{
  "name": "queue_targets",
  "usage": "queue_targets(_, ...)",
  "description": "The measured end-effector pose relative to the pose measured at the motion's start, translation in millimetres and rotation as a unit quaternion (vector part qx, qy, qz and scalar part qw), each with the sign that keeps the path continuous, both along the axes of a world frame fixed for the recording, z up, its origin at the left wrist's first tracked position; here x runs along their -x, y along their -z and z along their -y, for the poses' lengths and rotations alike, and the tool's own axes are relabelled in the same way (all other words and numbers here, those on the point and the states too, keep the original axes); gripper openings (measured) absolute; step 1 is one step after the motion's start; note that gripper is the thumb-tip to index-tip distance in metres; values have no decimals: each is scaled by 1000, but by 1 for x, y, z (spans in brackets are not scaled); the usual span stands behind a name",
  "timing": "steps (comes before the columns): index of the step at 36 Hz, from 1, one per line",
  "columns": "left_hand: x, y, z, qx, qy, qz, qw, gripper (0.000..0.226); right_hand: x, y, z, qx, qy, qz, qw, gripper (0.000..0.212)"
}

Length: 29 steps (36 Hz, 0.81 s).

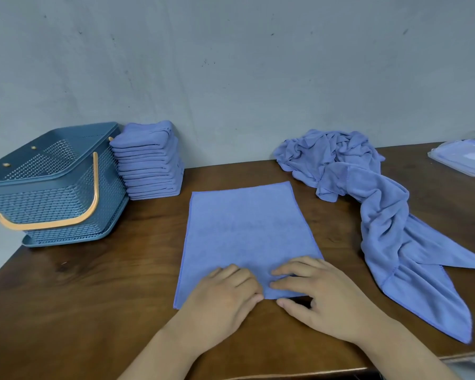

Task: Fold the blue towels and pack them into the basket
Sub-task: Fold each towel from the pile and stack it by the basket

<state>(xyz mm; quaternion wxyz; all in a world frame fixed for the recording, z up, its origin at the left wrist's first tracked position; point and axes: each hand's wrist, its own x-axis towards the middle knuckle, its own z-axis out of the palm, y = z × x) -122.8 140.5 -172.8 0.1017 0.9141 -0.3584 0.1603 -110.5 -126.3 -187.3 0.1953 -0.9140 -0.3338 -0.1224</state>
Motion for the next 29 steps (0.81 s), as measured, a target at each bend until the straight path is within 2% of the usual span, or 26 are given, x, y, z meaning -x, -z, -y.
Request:
queue_targets(9,-1,-3,7,77,-58,-110,989,20,1,-2,-5,-24,45,49,997,18)
queue_targets(19,-4,15,31,60,-87,-23,994,18,0,-4,-4,-5,37,39,999,20)
queue_targets(25,0,18,14,78,-121,-28,989,26,0,-4,2,-24,52,14,998,18)
queue_targets(29,8,17,-17,94,-138,-52,985,29,-4,-1,18,-80,82,-49,992,20)
